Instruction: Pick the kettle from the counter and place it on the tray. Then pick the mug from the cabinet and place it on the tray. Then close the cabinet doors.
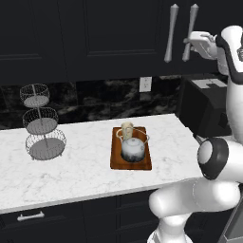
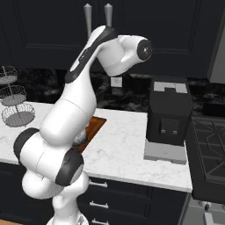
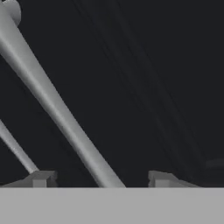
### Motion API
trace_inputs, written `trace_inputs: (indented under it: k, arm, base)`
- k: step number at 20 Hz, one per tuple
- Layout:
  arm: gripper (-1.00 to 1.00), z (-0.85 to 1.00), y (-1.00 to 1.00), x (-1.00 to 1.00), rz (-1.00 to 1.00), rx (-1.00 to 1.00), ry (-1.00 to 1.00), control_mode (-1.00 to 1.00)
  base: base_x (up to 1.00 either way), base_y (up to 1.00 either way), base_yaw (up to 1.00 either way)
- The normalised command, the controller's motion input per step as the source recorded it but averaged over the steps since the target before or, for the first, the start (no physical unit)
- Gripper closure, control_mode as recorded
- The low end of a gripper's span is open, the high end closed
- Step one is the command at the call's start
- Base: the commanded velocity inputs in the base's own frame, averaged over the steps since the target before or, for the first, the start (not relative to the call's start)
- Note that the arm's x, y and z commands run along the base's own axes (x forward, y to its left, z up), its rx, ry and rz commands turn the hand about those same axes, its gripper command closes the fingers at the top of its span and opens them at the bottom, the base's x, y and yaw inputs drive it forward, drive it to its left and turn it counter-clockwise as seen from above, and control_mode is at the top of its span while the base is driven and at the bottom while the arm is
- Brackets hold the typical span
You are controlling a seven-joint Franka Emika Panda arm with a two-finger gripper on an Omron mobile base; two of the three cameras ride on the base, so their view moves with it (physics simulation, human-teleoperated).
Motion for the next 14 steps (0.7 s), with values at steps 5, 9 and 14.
trace_inputs:
  k: [5,9,14]
  arm:
    - [-1.00,-0.09,0.10,0.92,0.05,0.00,0.00,-1.00]
    - [-1.00,-0.17,0.11,0.72,0.00,0.00,0.00,-1.00]
    - [-1.00,-0.29,0.28,-0.03,0.00,0.00,-0.17,-1.00]
  base:
    - [0.00,0.00,0.00]
    - [0.00,0.00,0.00]
    - [0.00,0.00,0.00]
